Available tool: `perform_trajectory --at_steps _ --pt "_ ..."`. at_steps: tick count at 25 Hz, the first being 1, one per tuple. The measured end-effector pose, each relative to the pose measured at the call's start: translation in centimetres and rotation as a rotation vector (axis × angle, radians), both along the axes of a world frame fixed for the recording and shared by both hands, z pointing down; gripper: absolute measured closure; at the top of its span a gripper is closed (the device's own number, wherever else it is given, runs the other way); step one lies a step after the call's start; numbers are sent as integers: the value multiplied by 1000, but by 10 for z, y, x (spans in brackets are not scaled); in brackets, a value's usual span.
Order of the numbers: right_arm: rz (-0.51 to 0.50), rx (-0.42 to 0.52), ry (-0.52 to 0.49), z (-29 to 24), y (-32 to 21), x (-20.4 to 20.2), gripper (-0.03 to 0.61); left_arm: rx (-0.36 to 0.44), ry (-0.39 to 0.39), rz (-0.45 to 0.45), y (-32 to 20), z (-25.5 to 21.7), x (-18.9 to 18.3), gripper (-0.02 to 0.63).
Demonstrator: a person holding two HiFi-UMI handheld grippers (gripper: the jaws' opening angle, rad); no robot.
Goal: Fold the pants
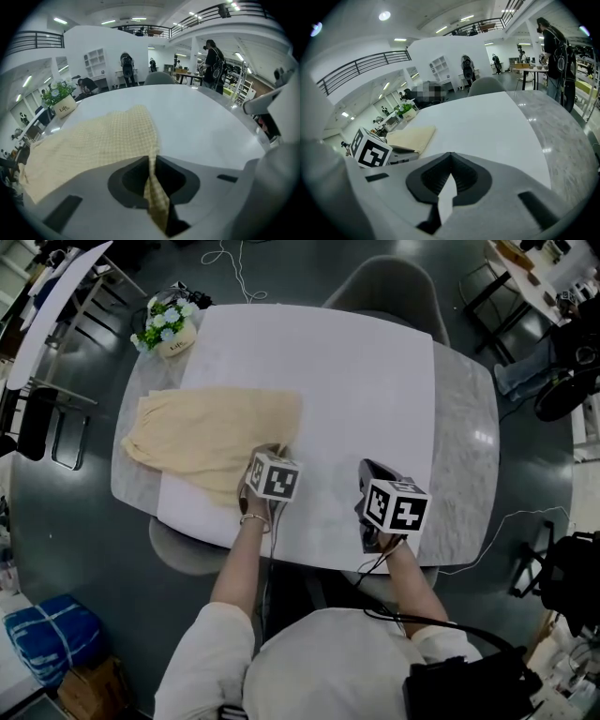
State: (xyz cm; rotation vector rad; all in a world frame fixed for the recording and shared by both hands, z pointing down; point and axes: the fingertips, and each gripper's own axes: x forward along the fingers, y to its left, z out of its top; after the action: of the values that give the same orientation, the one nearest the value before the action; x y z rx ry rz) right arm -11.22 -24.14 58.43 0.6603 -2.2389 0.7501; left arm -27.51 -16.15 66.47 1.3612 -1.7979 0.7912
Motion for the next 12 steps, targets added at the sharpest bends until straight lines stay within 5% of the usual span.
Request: perform_trajectory --at_steps 12 --pt "-15 33 -6 -21 26 -35 586 114 127 -38 19 -42 -22 578"
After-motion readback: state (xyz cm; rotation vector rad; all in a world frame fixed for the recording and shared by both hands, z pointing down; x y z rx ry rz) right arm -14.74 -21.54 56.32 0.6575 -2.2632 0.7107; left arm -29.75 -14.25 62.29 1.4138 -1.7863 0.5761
